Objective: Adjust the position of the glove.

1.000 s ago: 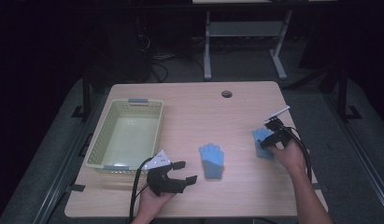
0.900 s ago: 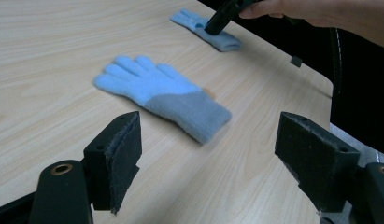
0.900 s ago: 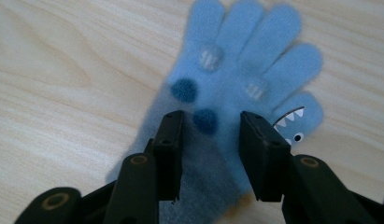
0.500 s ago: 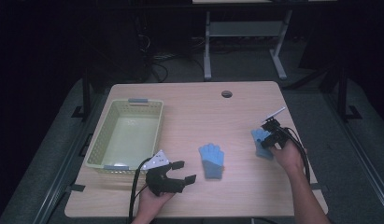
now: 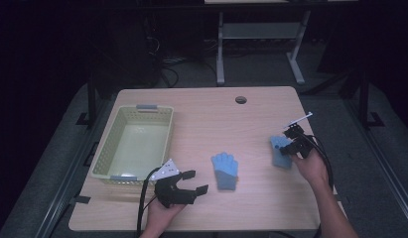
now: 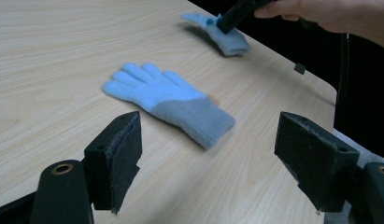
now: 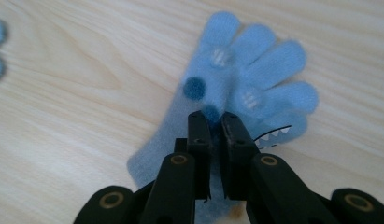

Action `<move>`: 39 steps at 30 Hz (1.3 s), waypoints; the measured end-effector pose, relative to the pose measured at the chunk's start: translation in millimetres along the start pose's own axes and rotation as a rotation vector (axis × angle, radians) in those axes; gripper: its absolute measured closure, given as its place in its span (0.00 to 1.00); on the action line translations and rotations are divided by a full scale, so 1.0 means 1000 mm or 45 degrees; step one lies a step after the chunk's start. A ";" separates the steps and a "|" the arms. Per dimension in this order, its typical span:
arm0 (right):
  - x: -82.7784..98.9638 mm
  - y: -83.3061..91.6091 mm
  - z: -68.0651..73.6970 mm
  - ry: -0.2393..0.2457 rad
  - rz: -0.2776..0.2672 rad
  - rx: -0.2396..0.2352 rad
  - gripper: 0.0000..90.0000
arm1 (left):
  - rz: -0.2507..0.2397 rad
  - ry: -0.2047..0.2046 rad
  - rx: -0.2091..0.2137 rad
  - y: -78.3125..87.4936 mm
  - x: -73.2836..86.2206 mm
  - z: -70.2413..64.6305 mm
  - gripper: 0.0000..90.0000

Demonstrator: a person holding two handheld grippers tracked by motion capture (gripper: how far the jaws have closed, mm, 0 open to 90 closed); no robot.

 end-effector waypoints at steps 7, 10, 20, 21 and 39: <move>-0.003 0.018 0.010 0.013 -0.087 -0.037 0.93 | -0.001 -0.008 0.002 0.000 -0.001 -0.001 0.26; -0.004 0.023 0.015 0.026 -0.105 -0.062 0.93 | 0.002 -0.006 0.000 0.000 -0.001 0.000 0.25; -0.015 0.035 0.047 0.136 -0.146 -0.127 0.93 | -0.027 0.019 -0.021 0.003 -0.003 0.004 0.26; -0.016 0.036 0.050 0.141 -0.154 -0.136 0.93 | -0.029 0.021 -0.021 0.003 -0.002 0.004 0.26; -0.017 0.035 0.109 0.280 -0.156 -0.251 0.93 | -0.031 -0.001 -0.039 0.004 -0.004 0.003 0.26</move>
Point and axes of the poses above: each handheld gripper's, and its own axes: y roughly backward along the jaws, x roughly out of its underside, z roughly to its left, the point moved 1 cm from there along -y, roughly forward along the jaws, and after that the axes turned 9 degrees about -z, right-handed, at the moved point
